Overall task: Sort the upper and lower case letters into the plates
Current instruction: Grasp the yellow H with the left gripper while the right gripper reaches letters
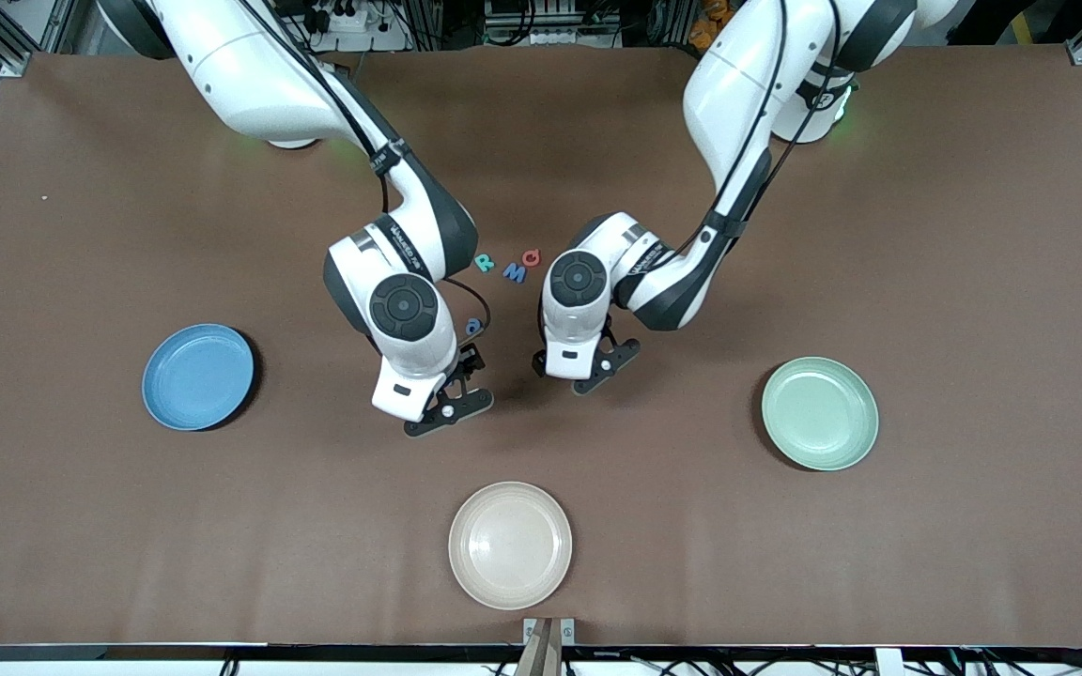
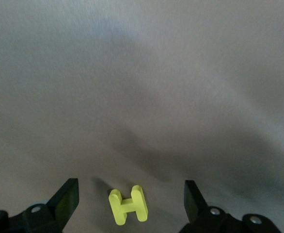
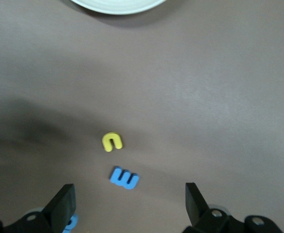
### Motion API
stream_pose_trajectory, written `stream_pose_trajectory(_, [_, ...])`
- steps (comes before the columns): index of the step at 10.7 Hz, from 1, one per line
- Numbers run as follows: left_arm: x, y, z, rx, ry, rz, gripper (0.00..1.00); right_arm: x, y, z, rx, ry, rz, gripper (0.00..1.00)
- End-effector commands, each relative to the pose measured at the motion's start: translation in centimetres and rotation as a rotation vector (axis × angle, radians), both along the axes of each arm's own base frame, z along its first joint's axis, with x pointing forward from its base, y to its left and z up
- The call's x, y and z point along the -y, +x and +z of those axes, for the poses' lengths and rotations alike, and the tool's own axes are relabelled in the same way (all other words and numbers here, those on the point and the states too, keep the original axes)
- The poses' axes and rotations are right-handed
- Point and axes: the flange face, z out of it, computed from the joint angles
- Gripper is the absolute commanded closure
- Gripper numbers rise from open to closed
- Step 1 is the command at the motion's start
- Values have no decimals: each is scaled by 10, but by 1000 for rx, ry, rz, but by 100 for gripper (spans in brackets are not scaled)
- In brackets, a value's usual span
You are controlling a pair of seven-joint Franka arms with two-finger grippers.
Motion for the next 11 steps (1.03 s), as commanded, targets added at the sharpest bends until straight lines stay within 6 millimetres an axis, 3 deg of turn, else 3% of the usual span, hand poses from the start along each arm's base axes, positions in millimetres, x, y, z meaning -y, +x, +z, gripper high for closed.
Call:
stream_pose_trajectory(1, [9,0,7,31,14,37,7,24,-10,-16,2,-16,3,0])
stream_pose_trajectory(3, [16,-8,3,23,14,34,14,61,-14,-26,57,8,-20,0])
stream_pose_trajectory(8, [19,-20,-13,6,38,71,29,56,-13,-31,109,51,-12,0])
stream_pose_trajectory(9, [19,-21,-14,3,39,76,37,55,-13,-33,110,52,-11,0])
stream_pose_trajectory(11, [17,-22,-13,-2,45,78,68,53,-12,-32,123,62,-7,0])
